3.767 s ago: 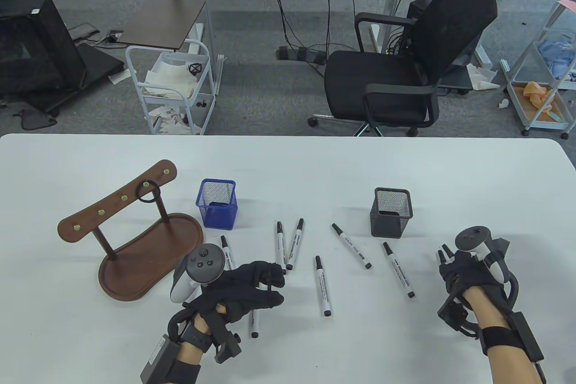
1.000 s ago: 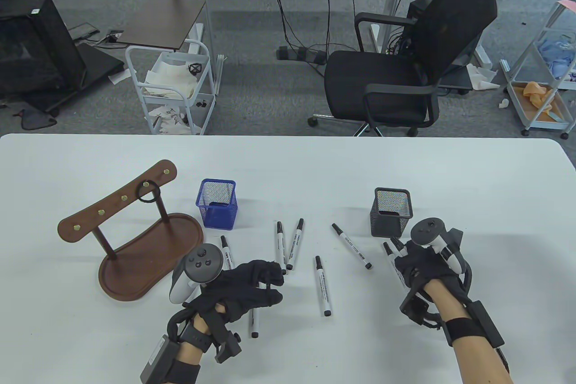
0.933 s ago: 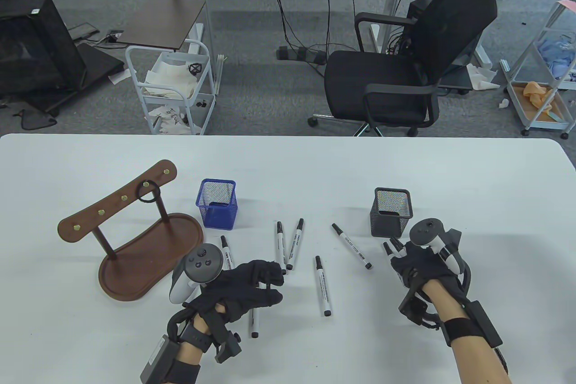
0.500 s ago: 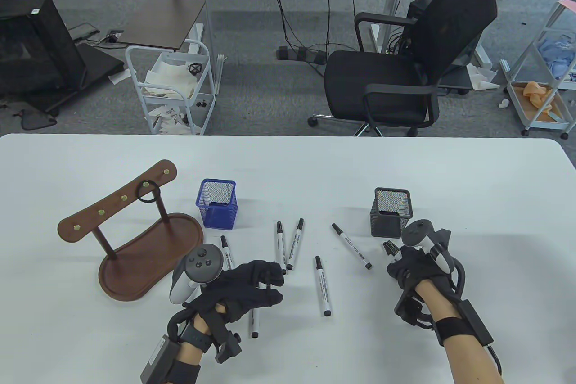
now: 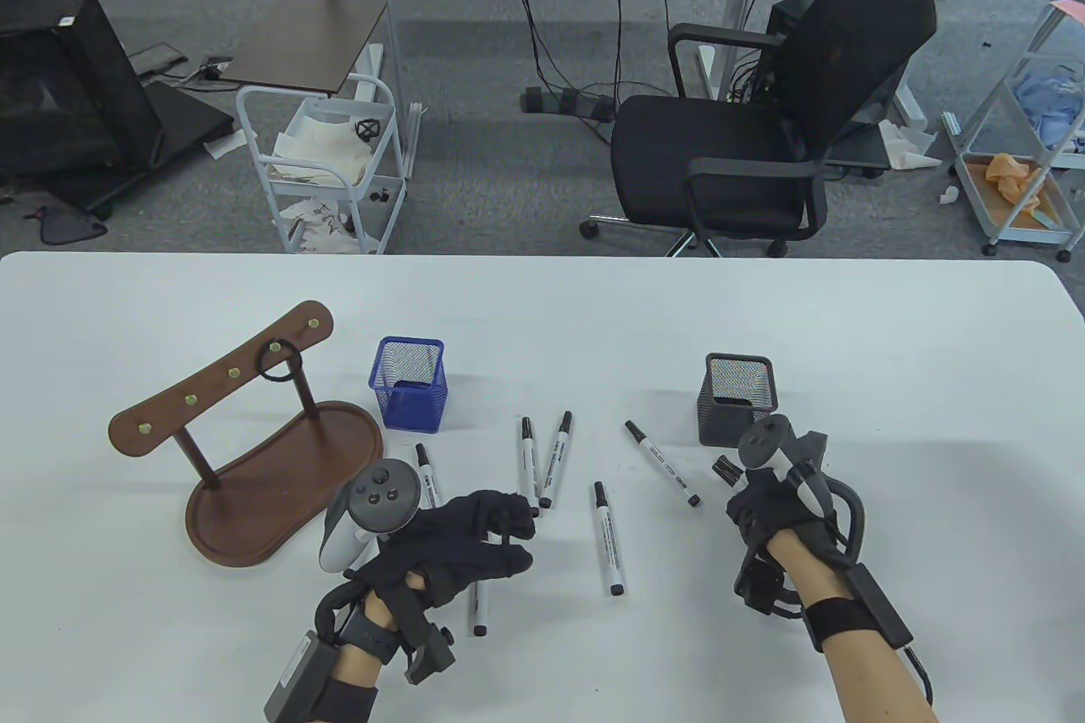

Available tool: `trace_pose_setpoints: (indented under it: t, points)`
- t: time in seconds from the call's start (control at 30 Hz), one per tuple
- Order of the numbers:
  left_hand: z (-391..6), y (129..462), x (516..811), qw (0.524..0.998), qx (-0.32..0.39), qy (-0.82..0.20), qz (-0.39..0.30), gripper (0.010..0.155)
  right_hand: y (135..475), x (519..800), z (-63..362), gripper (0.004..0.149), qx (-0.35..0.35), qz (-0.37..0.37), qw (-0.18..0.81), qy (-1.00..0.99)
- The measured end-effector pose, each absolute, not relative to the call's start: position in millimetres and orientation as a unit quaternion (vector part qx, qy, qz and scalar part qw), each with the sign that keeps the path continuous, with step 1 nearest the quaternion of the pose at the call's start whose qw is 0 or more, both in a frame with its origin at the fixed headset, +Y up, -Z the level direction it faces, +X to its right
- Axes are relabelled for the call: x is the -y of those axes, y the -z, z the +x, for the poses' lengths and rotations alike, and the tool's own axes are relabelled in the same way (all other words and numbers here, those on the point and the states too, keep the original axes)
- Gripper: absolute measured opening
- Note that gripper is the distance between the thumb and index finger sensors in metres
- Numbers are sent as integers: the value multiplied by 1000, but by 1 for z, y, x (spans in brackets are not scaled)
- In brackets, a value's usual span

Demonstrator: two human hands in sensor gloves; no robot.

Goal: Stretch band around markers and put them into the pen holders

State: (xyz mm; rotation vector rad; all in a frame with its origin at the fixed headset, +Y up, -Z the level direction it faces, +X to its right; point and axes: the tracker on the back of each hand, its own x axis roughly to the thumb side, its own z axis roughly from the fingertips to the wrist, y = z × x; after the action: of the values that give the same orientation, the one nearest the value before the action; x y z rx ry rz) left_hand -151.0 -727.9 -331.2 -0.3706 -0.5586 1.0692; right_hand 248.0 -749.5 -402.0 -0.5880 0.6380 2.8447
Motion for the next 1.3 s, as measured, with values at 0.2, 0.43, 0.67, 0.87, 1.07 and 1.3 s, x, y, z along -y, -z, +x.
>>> trace_pose_setpoints:
  t: [0.2,0.43,0.67,0.87,1.07,1.3]
  points:
    - [-151,331,728,808,260,-501,-172,68,400,747,251,48,-247,-183,98,-946]
    - [-152,331,728,807,260,-501,-173,68,397,738,254,47,-290,-160,128,-935]
    - [-152,331,728,807,259,-501,-174,68,392,730,255,47,-328,-130,182,-918]
    - [-151,331,728,806,259,-502,-176,68,389,723,243,45,-326,-99,201,-919]
    - [-152,332,728,806,258,-503,-175,68,395,714,224,43,-324,-78,212,-919]
    - [-152,332,728,805,258,-504,-176,68,409,701,192,43,-310,-66,205,-926]
